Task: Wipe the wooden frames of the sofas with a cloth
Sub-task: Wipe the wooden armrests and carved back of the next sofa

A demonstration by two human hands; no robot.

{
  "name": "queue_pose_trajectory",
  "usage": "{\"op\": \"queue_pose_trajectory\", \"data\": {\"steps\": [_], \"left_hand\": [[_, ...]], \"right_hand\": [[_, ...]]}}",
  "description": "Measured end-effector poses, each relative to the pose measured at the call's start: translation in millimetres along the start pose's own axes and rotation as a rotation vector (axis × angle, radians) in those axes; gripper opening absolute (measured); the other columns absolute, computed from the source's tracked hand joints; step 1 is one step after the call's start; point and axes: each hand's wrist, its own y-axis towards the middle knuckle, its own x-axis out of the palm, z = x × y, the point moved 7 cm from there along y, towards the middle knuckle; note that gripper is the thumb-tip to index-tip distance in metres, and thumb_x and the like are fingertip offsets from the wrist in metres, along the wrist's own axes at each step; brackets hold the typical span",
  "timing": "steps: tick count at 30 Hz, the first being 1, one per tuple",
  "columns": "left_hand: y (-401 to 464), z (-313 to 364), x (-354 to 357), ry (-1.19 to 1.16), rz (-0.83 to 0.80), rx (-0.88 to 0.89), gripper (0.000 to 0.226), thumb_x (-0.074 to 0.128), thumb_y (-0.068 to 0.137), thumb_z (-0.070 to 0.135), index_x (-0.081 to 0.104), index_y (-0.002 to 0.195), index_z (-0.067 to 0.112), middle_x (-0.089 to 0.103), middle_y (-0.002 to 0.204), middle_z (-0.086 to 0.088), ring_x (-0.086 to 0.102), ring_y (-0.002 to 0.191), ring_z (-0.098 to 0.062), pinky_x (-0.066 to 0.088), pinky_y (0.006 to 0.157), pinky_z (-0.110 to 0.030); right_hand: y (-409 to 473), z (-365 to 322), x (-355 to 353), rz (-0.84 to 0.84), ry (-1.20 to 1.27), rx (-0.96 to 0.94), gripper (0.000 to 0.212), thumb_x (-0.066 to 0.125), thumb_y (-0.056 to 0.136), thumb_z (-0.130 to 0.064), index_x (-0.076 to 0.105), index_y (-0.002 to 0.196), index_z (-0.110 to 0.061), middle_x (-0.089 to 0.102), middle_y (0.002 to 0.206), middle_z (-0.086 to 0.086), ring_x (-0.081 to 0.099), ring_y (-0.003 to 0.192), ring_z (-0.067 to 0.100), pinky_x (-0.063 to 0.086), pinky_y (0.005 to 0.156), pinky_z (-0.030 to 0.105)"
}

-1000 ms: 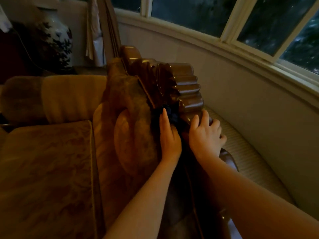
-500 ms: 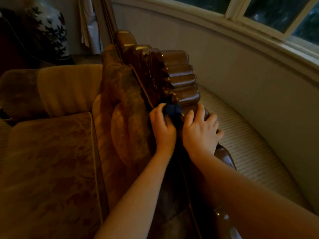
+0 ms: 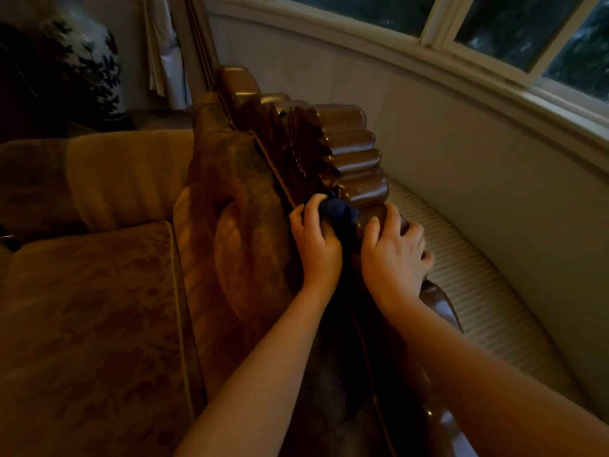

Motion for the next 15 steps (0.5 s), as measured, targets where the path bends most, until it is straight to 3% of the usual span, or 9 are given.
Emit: {"op": "queue_pose_trajectory", "data": {"steps": [3, 6, 8, 11, 13, 15], "left_hand": [[33.5, -18.2, 4.7, 0.037, 0.055, -0.110, 0.047, 0.044, 0.081, -0.012, 0.053, 0.124, 0.002, 0.043, 0.124, -0.022, 0.047, 0.113, -0.033, 0.031, 0.092, -0.017], [45.8, -22.0, 2.4, -0.063, 0.140, -0.183, 0.023, 0.051, 0.090, 0.012, 0.055, 0.113, 0.014, 0.048, 0.125, -0.021, 0.057, 0.105, -0.030, 0.050, 0.081, -0.030], [44.2, -20.7, -1.4, -0.042, 0.128, -0.198, 0.011, 0.050, 0.095, 0.020, 0.054, 0.105, 0.020, 0.051, 0.125, -0.017, 0.062, 0.101, -0.026, 0.054, 0.070, -0.028], [46.9, -14.0, 1.1, 0.089, 0.048, 0.001, 0.025, 0.045, 0.096, 0.011, 0.057, 0.117, 0.018, 0.044, 0.131, -0.012, 0.053, 0.113, -0.025, 0.052, 0.086, -0.033], [54.9, -23.5, 3.6, 0.059, 0.027, -0.008, 0.031, 0.045, 0.094, 0.010, 0.054, 0.124, 0.010, 0.043, 0.131, -0.012, 0.050, 0.113, -0.025, 0.047, 0.093, -0.032], [80.0, -33.9, 3.5, -0.002, 0.049, -0.090, 0.031, 0.044, 0.094, 0.008, 0.054, 0.122, 0.007, 0.043, 0.127, -0.015, 0.050, 0.111, -0.024, 0.040, 0.090, -0.018]], "right_hand": [[-1.2, -13.0, -10.9, 0.071, -0.031, -0.137, 0.047, 0.027, 0.098, -0.040, 0.025, 0.144, -0.029, 0.026, 0.149, 0.012, 0.025, 0.137, 0.028, 0.012, 0.114, 0.050], [16.9, -52.2, -18.5, 0.108, 0.012, -0.284, 0.052, 0.032, 0.097, -0.044, 0.021, 0.146, -0.031, 0.018, 0.154, 0.011, 0.017, 0.142, 0.026, 0.009, 0.115, 0.047], [38.0, -78.2, -14.6, 0.084, 0.011, -0.315, 0.057, 0.032, 0.096, -0.050, 0.017, 0.148, -0.032, 0.013, 0.155, 0.011, 0.012, 0.143, 0.026, 0.009, 0.116, 0.049], [59.6, -101.0, 0.5, 0.066, -0.036, -0.312, 0.065, 0.032, 0.092, -0.059, 0.013, 0.149, -0.033, 0.005, 0.156, 0.016, 0.005, 0.143, 0.032, 0.010, 0.114, 0.051], [65.7, -104.7, 6.4, 0.077, -0.048, -0.296, 0.069, 0.033, 0.091, -0.062, 0.009, 0.148, -0.033, 0.001, 0.156, 0.017, 0.003, 0.143, 0.034, 0.012, 0.112, 0.052], [69.6, -105.0, 7.4, 0.074, -0.053, -0.295, 0.070, 0.032, 0.090, -0.063, 0.006, 0.148, -0.034, -0.001, 0.156, 0.016, 0.003, 0.143, 0.035, 0.012, 0.112, 0.053]]}}
